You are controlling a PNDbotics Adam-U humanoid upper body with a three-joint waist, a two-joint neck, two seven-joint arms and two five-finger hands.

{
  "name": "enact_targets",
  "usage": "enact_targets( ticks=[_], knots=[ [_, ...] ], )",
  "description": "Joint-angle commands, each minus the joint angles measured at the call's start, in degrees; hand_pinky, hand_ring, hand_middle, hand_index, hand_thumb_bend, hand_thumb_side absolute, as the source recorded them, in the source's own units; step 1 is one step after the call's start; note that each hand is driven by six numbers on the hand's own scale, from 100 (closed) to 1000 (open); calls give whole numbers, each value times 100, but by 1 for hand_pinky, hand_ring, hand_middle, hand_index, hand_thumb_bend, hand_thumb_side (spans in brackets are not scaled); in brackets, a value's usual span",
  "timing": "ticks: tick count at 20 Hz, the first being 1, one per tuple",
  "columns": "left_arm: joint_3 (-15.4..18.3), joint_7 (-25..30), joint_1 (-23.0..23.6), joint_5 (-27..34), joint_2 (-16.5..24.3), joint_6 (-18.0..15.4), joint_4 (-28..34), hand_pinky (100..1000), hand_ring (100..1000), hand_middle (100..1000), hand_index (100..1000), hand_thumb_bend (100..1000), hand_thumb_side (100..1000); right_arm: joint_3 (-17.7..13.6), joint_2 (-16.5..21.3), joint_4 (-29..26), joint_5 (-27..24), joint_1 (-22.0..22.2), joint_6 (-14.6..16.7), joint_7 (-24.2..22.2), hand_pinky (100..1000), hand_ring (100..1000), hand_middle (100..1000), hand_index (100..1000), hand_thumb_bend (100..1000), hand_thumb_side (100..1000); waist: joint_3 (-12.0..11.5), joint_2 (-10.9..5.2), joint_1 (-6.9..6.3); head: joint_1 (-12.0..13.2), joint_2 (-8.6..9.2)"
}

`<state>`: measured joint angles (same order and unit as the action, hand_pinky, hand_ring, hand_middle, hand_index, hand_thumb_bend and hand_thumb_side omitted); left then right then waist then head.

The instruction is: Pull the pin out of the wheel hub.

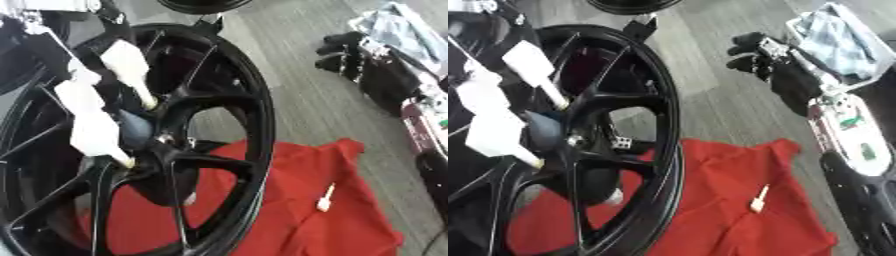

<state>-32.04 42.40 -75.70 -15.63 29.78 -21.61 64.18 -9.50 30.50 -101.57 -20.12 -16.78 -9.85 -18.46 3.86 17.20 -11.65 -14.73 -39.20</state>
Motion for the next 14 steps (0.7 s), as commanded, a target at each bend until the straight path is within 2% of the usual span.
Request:
enact_targets(
  ticks=[1,5,14],
  knots=[
    [187,956,-94,72,258,-908,145,753,582,353,216,274,100,-42,147,-58,30,-41,8,17,933,763,744,823,100,746,-10,-99,59,-6,-4],
    [324,956,-80,195,363,-813,297,754,581,353,215,278,100,-48,150,-59,29,-33,10,24,933,763,743,823,100,746,-18,-101,58,-16,-5],
    [1015,956,64,736,796,-358,895,751,571,346,210,287,100,-81,162,-54,21,19,17,55,933,763,743,823,100,744,-95,-137,67,32,-73]
  ],
)
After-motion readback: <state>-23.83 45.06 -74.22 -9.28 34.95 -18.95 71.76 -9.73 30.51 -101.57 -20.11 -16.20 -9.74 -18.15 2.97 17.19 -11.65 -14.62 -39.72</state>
